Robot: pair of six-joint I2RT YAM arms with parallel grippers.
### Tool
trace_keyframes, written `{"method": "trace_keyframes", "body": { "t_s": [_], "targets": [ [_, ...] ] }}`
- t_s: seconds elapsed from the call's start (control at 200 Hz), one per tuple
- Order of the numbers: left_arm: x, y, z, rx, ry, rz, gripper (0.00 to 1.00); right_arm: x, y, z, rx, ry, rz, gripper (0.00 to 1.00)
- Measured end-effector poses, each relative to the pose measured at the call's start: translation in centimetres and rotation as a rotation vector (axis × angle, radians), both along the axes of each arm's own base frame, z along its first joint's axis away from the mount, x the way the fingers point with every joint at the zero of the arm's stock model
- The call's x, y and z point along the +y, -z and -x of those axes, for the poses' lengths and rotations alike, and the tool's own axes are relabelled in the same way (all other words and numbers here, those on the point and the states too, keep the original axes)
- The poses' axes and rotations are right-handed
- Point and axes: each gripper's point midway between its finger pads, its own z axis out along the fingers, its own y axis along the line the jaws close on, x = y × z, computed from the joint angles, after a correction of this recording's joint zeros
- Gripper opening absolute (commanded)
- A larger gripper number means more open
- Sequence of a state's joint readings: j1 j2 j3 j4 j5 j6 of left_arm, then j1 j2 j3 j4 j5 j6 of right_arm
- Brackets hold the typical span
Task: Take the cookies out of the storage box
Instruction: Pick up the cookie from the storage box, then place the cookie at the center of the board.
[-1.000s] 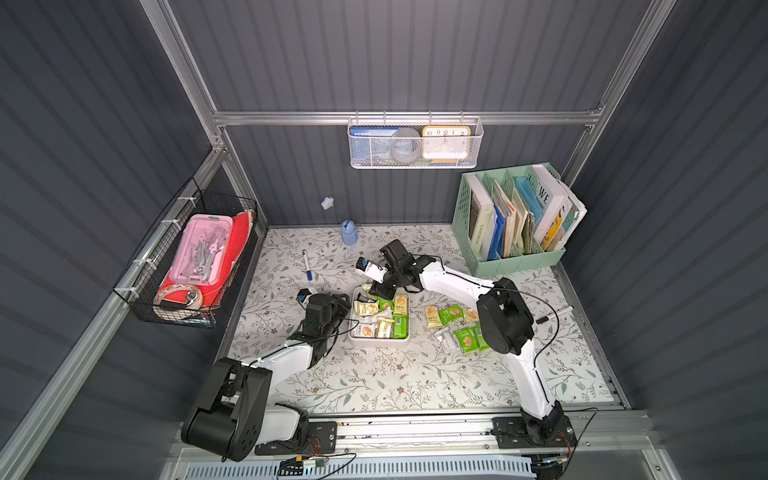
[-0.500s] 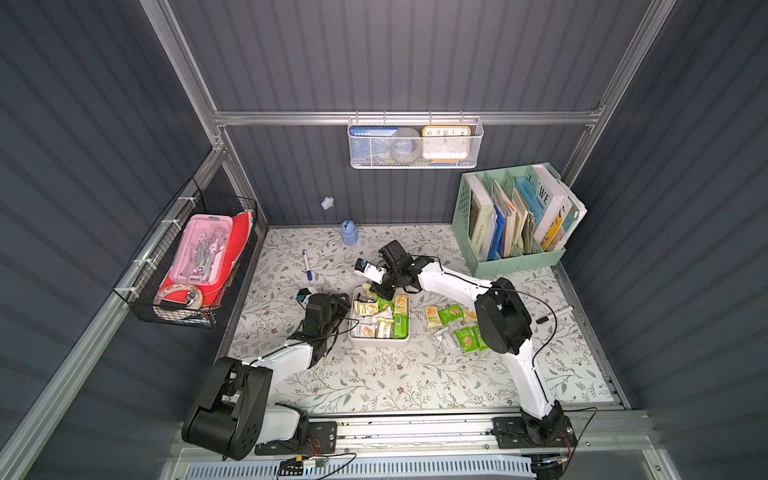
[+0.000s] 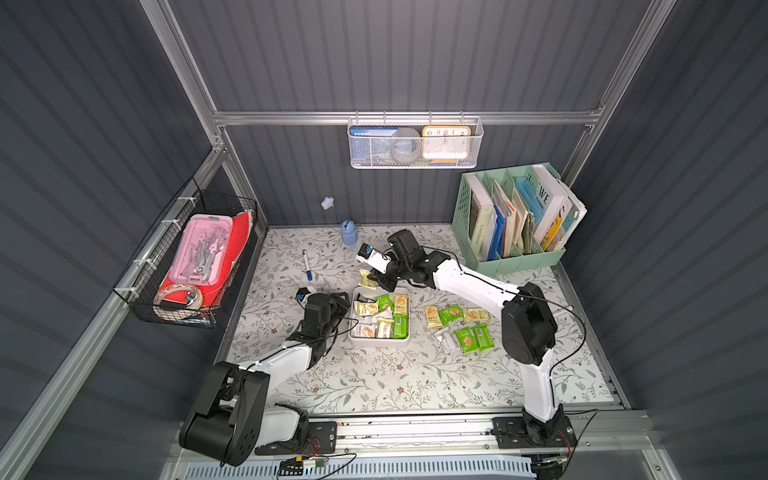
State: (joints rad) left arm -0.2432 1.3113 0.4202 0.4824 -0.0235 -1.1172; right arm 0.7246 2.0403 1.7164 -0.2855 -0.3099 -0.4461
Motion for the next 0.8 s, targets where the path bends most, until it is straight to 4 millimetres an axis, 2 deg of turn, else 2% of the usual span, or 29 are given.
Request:
{"method": "trace_keyframes", "body": {
  "t_s": [0.175, 0.28, 0.395, 0.495, 0.6, 0.68, 0.8],
  "targets": [
    [0.1, -0.5, 0.2, -0.012, -0.004, 0.001, 0.49, -2.5, -1.2, 2.2, 0.049, 0.061, -0.052, 0.07],
    [0.2, -0.7, 0.3, -0.012, -0.006, 0.0, 0.49, -5.4, -1.5, 3.9, 0.108, 0.125, -0.089, 0.07],
    [0.2, -0.6, 0.4, -0.005, -0.006, -0.003, 0.49, -9.6, -1.5, 5.8, 0.174, 0.222, -0.123, 0.07],
    [0.3, -0.5, 0.5, -0.001, -0.008, -0.005, 0.49, -12.9, -0.9, 7.6, 0.226, 0.308, -0.131, 0.07],
    [0.3, -0.4, 0.5, 0.002, -0.01, -0.007, 0.49, -15.3, 0.2, 9.7, 0.287, 0.374, -0.133, 0.07],
    [0.4, -0.4, 0.5, 0.005, -0.012, -0.009, 0.49, -16.5, 1.4, 11.2, 0.347, 0.404, -0.124, 0.07],
    [0.4, -0.3, 0.6, 0.006, -0.012, -0.009, 0.49, -17.2, 3.7, 13.1, 0.466, 0.43, -0.081, 0.07]
  ]
}}
